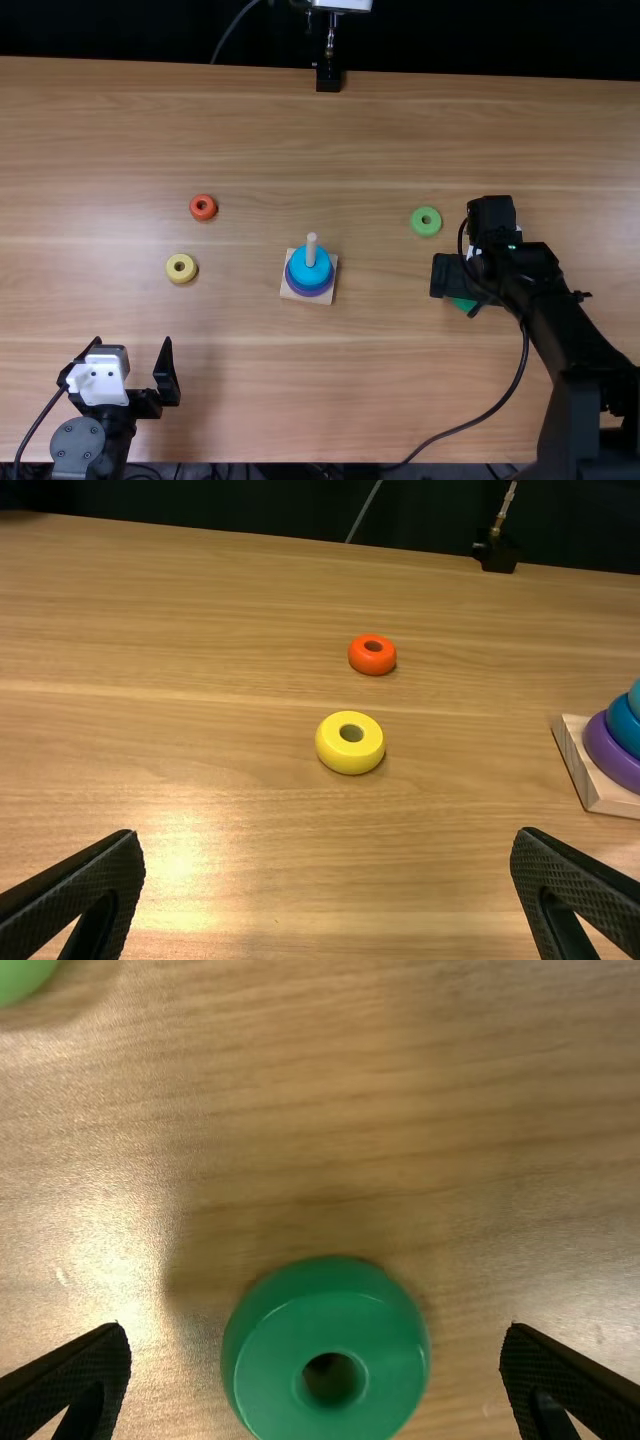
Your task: Build the Hanoi tower: stack the rings onto the peg from bottom to top in this color order: purple, dark blue, light blue, dark green, light green, yellow, orange.
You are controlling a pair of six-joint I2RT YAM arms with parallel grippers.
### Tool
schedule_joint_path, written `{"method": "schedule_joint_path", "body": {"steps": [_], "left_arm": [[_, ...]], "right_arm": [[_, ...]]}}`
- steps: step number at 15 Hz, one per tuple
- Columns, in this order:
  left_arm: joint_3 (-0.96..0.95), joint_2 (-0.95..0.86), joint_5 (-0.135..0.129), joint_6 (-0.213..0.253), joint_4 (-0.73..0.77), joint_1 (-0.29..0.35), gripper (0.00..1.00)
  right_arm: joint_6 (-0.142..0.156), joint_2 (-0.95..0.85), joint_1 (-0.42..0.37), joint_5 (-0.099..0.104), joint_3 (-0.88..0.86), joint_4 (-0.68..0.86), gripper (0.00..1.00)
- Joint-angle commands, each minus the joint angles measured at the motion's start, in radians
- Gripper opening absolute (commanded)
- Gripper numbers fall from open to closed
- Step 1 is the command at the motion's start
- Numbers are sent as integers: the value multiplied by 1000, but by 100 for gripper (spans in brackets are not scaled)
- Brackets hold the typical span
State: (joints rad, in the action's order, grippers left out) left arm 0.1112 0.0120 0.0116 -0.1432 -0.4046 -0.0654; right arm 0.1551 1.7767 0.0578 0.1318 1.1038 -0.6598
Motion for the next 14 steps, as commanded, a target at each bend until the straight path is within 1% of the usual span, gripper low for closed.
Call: {"method": "schedule_joint_path", "body": {"steps": [1,4,11,12,13,14], "left_arm": [[-111,-12,-10,3,-76,-4,100],[-111,-12,-10,3,-76,-4,100],[-111,-12,-10,3,-76,-4,100],[-111,-12,-10,2,-76,-4,100],[-111,-12,-10,3,-76,-4,100],[-111,-12,-10,2,-76,-4,100]], "right_arm": [[7,35,-4,-3,-7,2,100],[9,40,-4,1,-2,2,100],[7,63,2,1,1,3,100],[7,63,2,1,1,3,95],[7,63,4,-1,1,3,62],[3,63,4,-3,-1,3,33]]}}
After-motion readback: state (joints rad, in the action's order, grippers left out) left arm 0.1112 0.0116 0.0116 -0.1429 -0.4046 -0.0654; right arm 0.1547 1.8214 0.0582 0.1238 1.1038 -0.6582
